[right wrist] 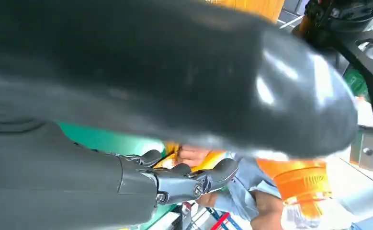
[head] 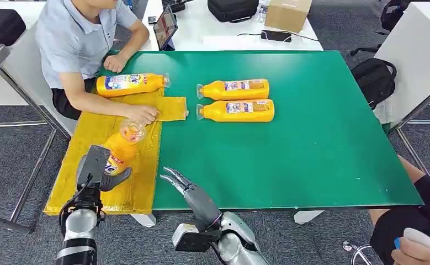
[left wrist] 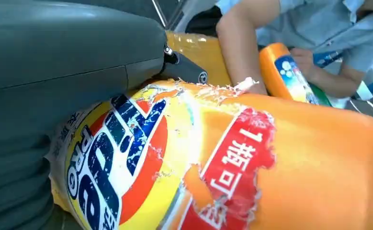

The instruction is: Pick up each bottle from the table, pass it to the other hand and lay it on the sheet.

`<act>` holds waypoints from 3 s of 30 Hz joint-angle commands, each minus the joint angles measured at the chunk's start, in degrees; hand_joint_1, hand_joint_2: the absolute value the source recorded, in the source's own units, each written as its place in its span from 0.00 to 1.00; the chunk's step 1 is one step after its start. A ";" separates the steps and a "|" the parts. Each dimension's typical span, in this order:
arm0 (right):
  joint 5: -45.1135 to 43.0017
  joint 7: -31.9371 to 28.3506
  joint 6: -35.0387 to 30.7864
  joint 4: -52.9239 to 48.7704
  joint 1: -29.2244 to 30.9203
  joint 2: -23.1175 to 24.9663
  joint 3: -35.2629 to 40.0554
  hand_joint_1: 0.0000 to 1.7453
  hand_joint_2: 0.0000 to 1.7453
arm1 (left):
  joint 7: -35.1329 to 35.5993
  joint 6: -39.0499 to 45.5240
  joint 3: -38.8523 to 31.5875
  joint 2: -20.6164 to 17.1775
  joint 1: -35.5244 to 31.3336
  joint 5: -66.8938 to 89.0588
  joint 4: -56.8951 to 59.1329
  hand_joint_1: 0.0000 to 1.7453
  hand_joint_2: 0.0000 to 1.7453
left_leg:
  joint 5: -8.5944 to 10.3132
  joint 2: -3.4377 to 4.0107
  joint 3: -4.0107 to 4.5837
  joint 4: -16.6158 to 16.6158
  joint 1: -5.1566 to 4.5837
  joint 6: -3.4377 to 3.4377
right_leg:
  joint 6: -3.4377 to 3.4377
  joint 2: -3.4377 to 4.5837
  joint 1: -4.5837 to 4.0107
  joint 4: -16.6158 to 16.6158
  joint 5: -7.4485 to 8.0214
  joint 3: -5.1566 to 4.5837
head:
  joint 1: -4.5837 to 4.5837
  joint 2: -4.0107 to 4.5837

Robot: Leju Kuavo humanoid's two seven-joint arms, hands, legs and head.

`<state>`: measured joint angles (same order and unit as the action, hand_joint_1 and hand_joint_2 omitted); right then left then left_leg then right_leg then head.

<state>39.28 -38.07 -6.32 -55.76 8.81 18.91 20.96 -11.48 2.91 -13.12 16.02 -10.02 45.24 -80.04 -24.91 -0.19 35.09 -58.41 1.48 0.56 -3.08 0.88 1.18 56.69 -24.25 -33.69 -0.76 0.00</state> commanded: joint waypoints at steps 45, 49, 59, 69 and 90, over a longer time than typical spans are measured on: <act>-18.78 -1.93 -5.10 0.80 6.07 -5.16 19.95 0.00 0.00 | -10.14 -10.83 19.17 -8.14 -17.59 -4.29 34.30 0.00 1.00 | 0.31 -0.60 -0.52 0.05 -0.09 -0.19 | 0.08 -0.87 0.03 -0.07 0.05 0.77 | 0.04 0.00; -20.42 -1.93 -8.36 -8.04 4.46 -7.40 23.12 0.00 0.00 | -5.80 -16.03 9.96 -0.89 -12.12 -25.82 16.12 0.00 1.00 | 0.27 -0.63 -0.43 0.00 -0.08 -0.22 | 0.10 -0.93 0.01 -0.05 0.01 0.72 | 0.04 0.00; -19.52 -1.93 -12.47 -15.18 2.23 -8.48 25.31 0.00 0.00 | -6.20 -15.87 8.53 2.16 -8.25 -37.66 4.54 0.00 1.00 | 0.24 -0.56 -0.06 -0.02 -0.06 -0.16 | 0.08 -0.86 -0.01 -0.03 0.00 0.28 | 0.04 0.00; 9.16 4.82 -14.80 -35.48 -10.93 -4.16 -1.08 0.00 1.00 | -9.69 2.45 10.81 3.98 3.45 -19.96 -22.06 0.00 1.00 | 0.13 -0.55 0.13 -0.10 -0.06 -0.24 | 0.12 -0.93 -0.01 0.04 -0.13 0.12 | 0.02 0.00; 38.29 24.04 -9.93 -18.60 -4.57 -8.19 -23.64 0.00 1.00 | -5.42 9.51 8.23 3.98 12.20 -12.96 -26.66 0.00 1.00 | 0.23 -0.37 0.06 0.10 -0.08 -0.23 | 0.09 -0.79 0.01 -0.20 0.04 0.16 | 0.04 0.00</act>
<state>72.85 -19.36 -20.63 -88.04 -2.82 12.61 4.94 -17.90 13.40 -4.50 19.50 1.39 33.38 -107.12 -24.64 -0.71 35.45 -58.42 1.42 0.46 -3.10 -0.01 1.20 56.65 -24.23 -33.79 -0.72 0.00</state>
